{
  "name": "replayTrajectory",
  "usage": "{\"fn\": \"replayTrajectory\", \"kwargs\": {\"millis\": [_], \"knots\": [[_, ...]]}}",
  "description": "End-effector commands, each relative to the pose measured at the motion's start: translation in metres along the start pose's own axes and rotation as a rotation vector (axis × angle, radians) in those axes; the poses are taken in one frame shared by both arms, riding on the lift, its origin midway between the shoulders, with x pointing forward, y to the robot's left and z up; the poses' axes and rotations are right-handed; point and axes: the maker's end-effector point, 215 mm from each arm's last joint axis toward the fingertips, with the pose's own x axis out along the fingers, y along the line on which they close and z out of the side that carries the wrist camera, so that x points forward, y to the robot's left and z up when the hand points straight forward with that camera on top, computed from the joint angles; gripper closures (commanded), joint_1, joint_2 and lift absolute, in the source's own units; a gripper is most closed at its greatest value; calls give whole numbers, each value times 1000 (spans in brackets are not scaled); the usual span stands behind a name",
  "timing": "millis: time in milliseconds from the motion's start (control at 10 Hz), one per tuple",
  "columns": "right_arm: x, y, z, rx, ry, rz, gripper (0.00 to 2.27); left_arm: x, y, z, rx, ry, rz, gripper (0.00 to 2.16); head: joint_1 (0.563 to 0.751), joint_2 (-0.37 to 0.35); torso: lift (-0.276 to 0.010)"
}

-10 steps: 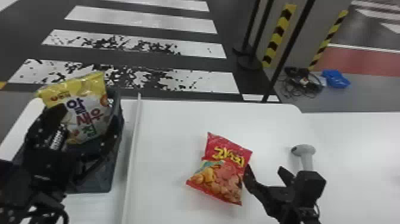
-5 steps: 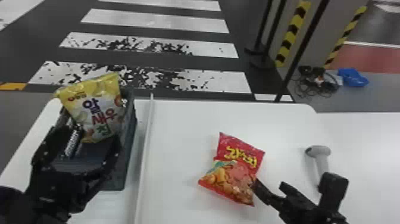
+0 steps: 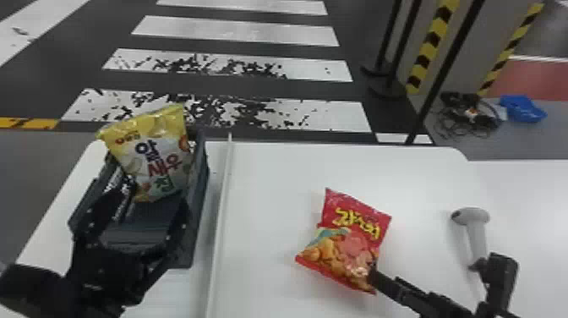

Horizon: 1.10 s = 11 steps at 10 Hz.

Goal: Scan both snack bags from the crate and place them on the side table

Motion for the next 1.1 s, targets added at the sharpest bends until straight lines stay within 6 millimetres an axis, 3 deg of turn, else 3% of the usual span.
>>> {"fn": "replayTrajectory", "kwargs": {"millis": [0,500,1000], "knots": [[3,1,-7,62,34,40,171,0,-2,-4,-8,5,-3,80,695,-75,-95],[15,-8,-5,70,52,55,171,1,-5,-12,-35,16,-19,80,695,-72,-95],[33,1,-19,71,101,77,171,5,-11,-20,-48,27,-31,80,695,-61,-95]]}}
